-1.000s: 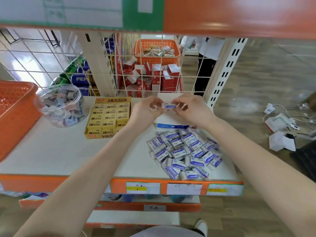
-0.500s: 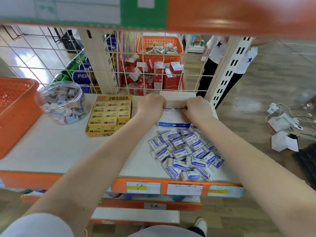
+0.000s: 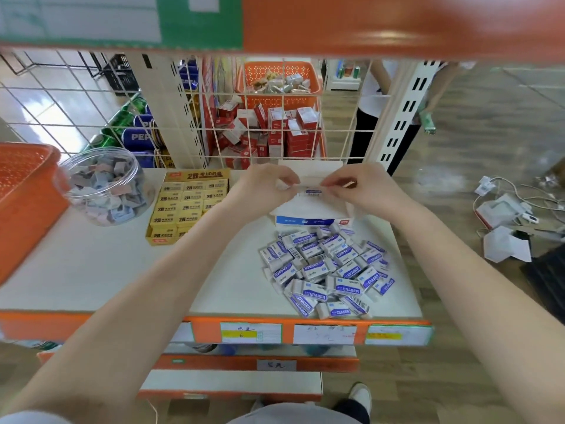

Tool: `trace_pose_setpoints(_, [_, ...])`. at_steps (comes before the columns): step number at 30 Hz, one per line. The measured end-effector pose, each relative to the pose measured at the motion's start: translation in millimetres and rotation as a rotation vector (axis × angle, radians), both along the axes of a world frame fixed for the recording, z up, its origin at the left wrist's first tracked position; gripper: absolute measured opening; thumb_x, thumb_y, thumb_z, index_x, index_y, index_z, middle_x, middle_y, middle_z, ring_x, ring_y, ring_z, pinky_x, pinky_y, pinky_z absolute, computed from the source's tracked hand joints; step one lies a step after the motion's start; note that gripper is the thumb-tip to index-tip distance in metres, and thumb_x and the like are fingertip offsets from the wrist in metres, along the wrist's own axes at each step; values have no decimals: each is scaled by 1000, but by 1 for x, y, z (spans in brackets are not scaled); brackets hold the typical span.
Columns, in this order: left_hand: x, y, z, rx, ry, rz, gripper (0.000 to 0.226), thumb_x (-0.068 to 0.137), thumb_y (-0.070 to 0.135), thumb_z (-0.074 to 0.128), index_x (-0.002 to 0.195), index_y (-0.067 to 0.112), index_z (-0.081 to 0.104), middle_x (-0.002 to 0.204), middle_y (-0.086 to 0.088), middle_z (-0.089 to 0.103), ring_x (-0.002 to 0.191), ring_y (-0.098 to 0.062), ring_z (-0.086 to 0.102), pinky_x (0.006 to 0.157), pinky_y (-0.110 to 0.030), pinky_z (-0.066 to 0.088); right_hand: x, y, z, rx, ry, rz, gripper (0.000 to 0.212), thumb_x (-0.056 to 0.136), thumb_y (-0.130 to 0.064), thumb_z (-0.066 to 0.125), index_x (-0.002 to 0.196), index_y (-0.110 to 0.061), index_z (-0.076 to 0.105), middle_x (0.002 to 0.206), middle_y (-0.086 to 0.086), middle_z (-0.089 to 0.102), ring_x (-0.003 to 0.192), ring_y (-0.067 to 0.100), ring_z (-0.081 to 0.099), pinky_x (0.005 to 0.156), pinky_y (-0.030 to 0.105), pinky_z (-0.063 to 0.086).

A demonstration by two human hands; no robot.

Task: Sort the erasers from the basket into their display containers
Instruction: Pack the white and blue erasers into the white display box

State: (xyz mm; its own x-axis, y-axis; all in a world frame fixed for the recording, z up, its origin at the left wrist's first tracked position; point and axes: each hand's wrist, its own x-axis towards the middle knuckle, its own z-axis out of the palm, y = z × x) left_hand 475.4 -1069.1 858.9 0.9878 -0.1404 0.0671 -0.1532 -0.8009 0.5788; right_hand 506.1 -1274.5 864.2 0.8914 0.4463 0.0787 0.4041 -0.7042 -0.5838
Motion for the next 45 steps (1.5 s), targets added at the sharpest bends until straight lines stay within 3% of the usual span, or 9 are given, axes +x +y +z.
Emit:
trace_pose_setpoints(7, [-22,-28,1,-4,262,-323,30,78,41,74,106,33,69,88,20,68,81,7,62,82,-16,49,-20,-35,-6,34,118,12,20,82,-14,70,90,-32,72,84,-17,70,82,4,63,80,20,47])
trace_pose_setpoints(12, [-25,-46,-2,60,249,-351,34,76,40,77,107,29,70,66,29,56,64,14,55,62,-2,39,-31,-47,-15,43,129,15,14,81,-17,73,92,-27,75,84,-4,73,75,4,63,71,15,46])
trace_pose_setpoints(17, [-26,-46,-1,131,215,-357,29,81,26,71,110,26,69,78,22,57,69,10,53,61,0,39,-44,-49,-19,25,191,26,15,79,-23,75,89,-33,73,90,-5,72,82,2,64,76,15,49])
trace_pose_setpoints(21, [-26,-37,4,76,150,-267,25,81,22,70,105,27,68,101,8,68,89,-5,62,81,-18,49,-53,-48,-24,34,181,64,18,76,-25,77,93,-26,74,93,-4,70,79,2,62,76,16,48])
trace_pose_setpoints(25, [-25,-29,11,64,140,-232,32,83,20,67,114,28,65,108,12,62,80,4,56,64,3,34,-56,-42,-25,-40,106,100,33,77,-29,76,108,-21,71,94,-5,66,82,7,60,80,20,48])
trace_pose_setpoints(29, [-28,-29,7,27,74,-206,35,82,19,70,117,24,65,107,9,60,80,3,52,66,3,35,-56,-33,-24,-43,-21,59,25,85,-29,68,108,-21,71,83,-12,61,77,6,56,70,9,41])
trace_pose_setpoints(37, [-32,-29,0,-223,12,-90,39,76,32,77,112,22,66,89,14,62,79,9,56,66,5,37,-53,-3,-17,279,23,-144,12,84,-29,69,91,-19,68,76,-11,66,67,-5,57,69,15,43])
trace_pose_setpoints(42, [-32,-23,4,-330,98,-122,49,75,26,78,118,32,55,93,11,67,82,5,64,68,-5,49,-50,1,-11,492,182,-188,5,87,-23,66,86,-26,63,87,-1,69,80,13,65,81,29,54])
trace_pose_setpoints(45, [-35,-24,5,-376,65,-149,50,80,15,73,120,36,51,100,10,65,83,6,64,66,-5,48,-50,1,-6,536,227,-151,8,92,-16,59,93,-23,62,90,-3,67,72,2,65,73,19,53])
